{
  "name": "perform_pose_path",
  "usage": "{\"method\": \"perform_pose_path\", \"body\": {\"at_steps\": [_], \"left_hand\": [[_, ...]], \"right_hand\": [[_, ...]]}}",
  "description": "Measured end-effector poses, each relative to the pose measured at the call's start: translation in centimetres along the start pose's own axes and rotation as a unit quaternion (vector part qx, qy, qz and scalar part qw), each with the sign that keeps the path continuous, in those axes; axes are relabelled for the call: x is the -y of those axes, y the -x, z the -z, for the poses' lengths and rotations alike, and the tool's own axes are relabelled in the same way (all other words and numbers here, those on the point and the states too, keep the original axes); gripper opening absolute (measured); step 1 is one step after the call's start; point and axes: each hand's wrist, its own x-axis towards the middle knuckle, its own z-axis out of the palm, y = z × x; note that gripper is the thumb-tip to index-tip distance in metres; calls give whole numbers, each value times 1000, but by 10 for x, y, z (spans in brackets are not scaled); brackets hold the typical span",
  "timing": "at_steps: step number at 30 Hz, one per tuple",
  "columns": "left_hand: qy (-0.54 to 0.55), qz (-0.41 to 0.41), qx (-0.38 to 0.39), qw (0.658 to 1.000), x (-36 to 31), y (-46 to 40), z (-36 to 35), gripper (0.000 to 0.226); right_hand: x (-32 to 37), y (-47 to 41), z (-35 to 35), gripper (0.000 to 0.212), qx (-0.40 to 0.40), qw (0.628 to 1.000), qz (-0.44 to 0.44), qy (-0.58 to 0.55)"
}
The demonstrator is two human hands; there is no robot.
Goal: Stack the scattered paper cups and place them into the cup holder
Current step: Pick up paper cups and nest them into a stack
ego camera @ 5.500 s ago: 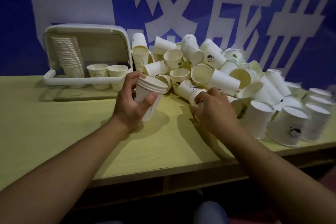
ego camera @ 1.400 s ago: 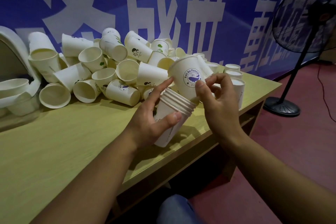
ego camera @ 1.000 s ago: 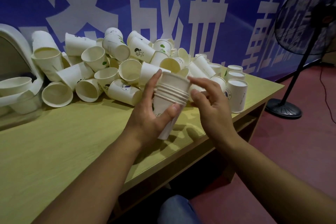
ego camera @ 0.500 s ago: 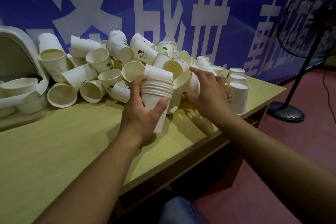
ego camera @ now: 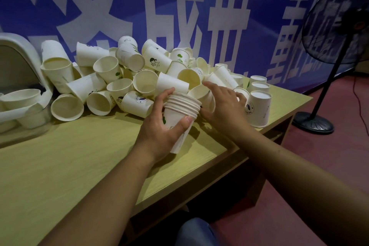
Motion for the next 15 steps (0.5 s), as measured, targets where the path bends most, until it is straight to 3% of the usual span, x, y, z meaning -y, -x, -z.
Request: {"method": "perform_pose_path", "body": {"at_steps": [4, 7, 12, 15], "left_hand": [[5, -11, 6, 1000, 2, 0, 1, 81], [8, -23, 21, 999, 0, 0, 1, 80], [27, -57, 55, 997, -6, 2, -1, 84], [37, -62, 48, 996, -7, 3, -1, 91]], "right_hand": [[5, -3, 3, 72, -68, 993, -12, -97], [13, -7, 17, 72, -125, 965, -34, -227], [39, -1, 44, 63, -96, 890, -70, -440], [50, 13, 45, 61, -22, 905, -53, -421]]}}
